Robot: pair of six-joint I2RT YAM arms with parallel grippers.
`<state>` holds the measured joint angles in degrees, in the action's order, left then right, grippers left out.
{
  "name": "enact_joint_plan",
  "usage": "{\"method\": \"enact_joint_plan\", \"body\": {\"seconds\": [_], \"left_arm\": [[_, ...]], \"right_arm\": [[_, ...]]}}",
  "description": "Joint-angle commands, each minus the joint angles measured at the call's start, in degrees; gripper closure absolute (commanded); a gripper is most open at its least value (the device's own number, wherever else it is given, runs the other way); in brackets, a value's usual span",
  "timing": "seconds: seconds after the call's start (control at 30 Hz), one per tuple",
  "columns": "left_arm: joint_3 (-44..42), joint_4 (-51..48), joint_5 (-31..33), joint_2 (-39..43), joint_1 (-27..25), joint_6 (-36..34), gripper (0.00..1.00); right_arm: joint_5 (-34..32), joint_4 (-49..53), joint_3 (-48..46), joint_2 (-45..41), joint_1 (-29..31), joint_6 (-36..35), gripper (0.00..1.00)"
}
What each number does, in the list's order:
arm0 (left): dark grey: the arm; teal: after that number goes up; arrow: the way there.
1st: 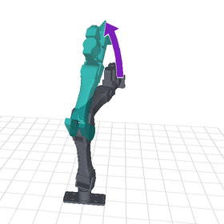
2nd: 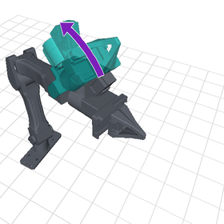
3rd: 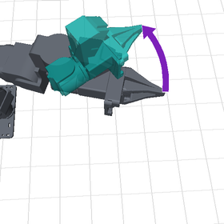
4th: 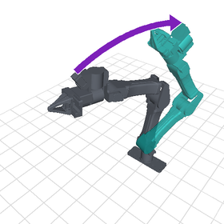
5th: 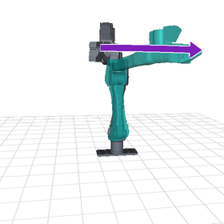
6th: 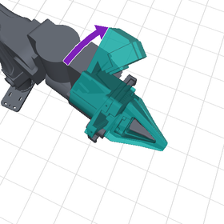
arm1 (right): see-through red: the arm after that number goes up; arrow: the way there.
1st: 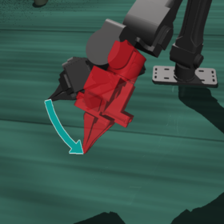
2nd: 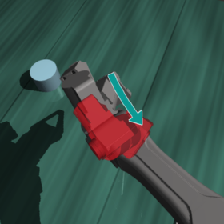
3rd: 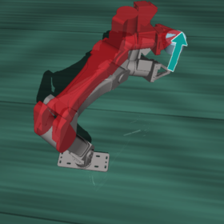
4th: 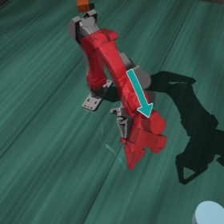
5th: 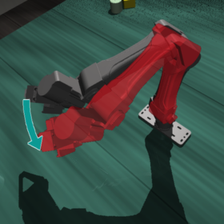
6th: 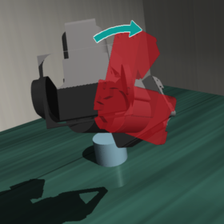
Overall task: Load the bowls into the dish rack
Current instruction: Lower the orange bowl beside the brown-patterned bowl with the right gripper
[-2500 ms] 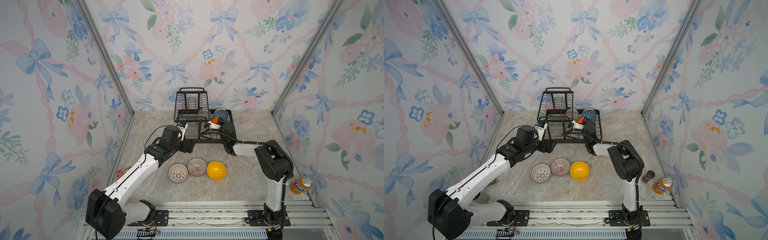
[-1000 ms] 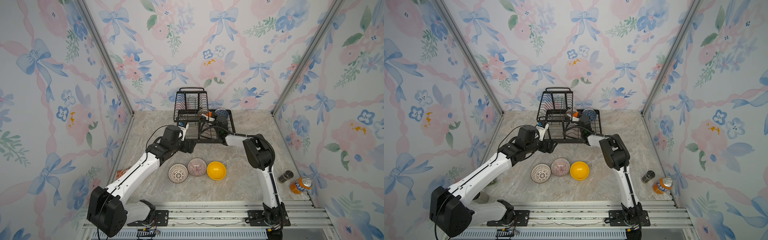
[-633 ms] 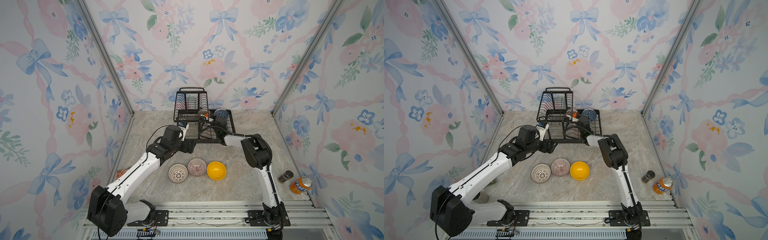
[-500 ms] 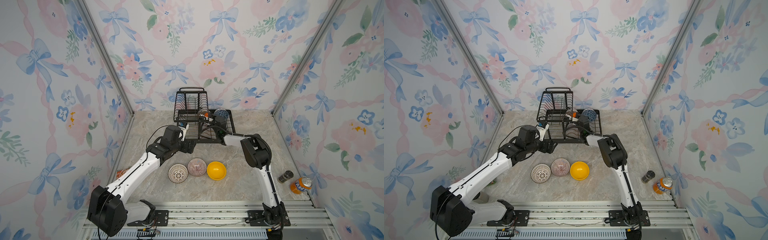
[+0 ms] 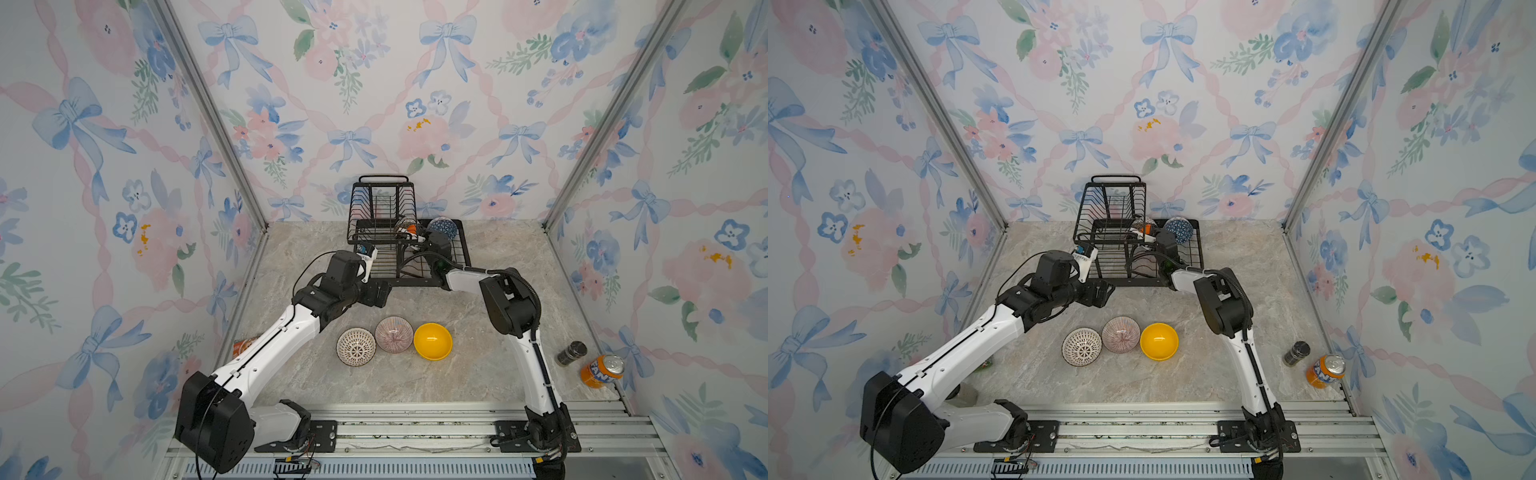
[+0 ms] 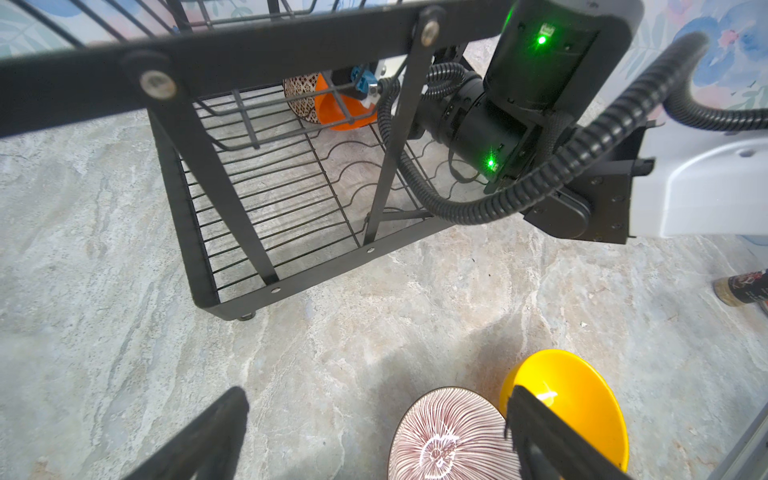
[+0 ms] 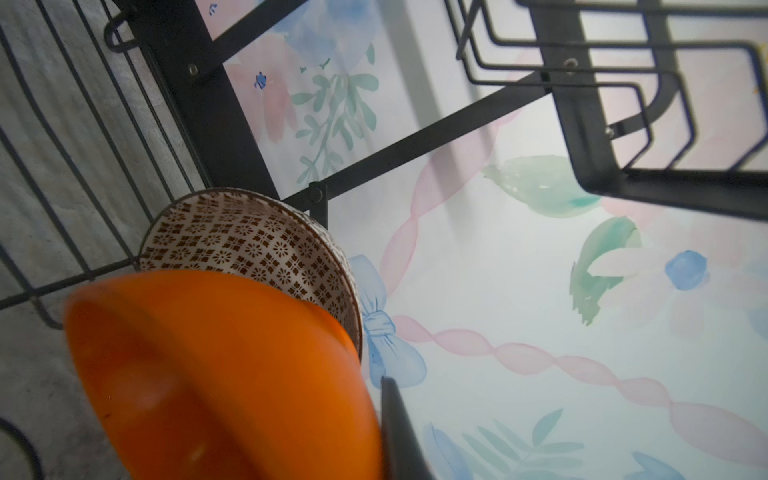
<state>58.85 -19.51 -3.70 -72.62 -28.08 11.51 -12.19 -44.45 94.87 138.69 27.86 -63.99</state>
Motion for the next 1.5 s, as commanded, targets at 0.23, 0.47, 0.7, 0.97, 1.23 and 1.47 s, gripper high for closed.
{"method": "enact_joint_plan", "body": {"seconds": [0.23,0.47,0.7,0.97,1.23,1.47], "left_arm": [[1.36,-0.95,0.08,-0.38,0.48,-1.4,0.02],[1.43,-0.88,-0.07,-0.62,0.54,-1.49,0.02],[1.7,-0.93,-0.18,-0.92,0.52,-1.58,0.02],[2.1,-0.91,-0.39,-1.4,0.65,-1.75,0.02],[2.39,-0.79,-0.53,-1.95,0.65,-1.75,0.02],[1.45,-0.93,-0.27,-1.24,0.65,-1.62,0.02]], "right_arm": [[1.29,-1.25,0.41,2.11,1.97,2.01,1.0],[2.76,-1.56,-2.01,0.97,1.85,3.17,1.0],[3.12,-1.19,-2.69,0.8,1.82,2.56,1.0],[2.87,-0.8,-3.8,0.54,1.72,2.37,1.0],[2.71,-0.56,-4.72,-0.27,1.28,4.12,1.0],[2.27,-0.66,-4.61,-0.65,1.11,4.84,0.93]]}}
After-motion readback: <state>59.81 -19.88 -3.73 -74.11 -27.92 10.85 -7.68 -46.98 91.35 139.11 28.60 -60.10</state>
